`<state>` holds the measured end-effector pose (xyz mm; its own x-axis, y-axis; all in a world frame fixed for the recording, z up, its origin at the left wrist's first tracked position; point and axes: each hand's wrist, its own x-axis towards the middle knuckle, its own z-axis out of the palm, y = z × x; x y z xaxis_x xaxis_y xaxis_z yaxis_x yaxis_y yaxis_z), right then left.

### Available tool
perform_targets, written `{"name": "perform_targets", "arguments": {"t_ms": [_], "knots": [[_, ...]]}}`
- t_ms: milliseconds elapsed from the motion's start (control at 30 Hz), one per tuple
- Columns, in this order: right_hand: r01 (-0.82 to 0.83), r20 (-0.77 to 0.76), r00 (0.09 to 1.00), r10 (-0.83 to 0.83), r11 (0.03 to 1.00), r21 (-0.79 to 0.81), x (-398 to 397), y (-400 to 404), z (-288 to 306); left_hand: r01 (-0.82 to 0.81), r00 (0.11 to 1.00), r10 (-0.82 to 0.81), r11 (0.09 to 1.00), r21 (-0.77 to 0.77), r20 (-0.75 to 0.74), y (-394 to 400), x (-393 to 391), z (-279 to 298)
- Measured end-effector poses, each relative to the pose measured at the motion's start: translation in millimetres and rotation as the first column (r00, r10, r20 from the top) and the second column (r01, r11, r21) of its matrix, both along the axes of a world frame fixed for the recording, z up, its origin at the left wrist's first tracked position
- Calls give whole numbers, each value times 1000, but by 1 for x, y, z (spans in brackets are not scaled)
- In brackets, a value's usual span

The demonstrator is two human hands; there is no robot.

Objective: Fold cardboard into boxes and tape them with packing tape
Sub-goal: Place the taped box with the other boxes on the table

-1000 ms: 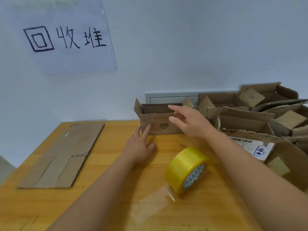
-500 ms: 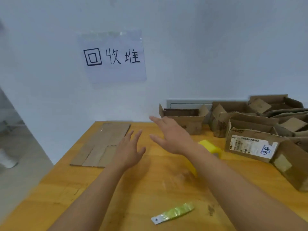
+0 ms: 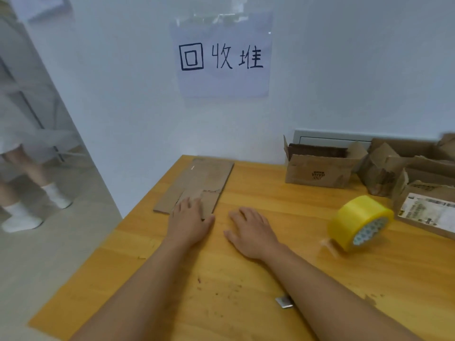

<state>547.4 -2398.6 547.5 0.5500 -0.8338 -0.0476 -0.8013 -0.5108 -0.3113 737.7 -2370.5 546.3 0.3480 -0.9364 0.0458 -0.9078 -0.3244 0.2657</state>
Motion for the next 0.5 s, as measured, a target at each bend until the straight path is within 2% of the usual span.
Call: {"name": "perform_targets", "arguments": {"t_ms": [100,200,333,433,500], "knots": [[28,-11,1000,-28,999,-28,2,0,-5,-13,997,15,999,-34,71,-4,-1,3],[39,5,999,-39,998,-45,1,0,-5,21,985,2,991,-130,175,-6,-7,6],[60,59,997,-56,996,-68,1,0,-6,56,971,-1,973,-223,238,1,-10,10],[103,209,973,-101,995,3,-2,-4,-5,67,986,2,911,-408,166,19,-4,18],[153,366,908,-204,975,163,-5,-8,1,64,992,3,846,-530,123,40,-4,29]]}}
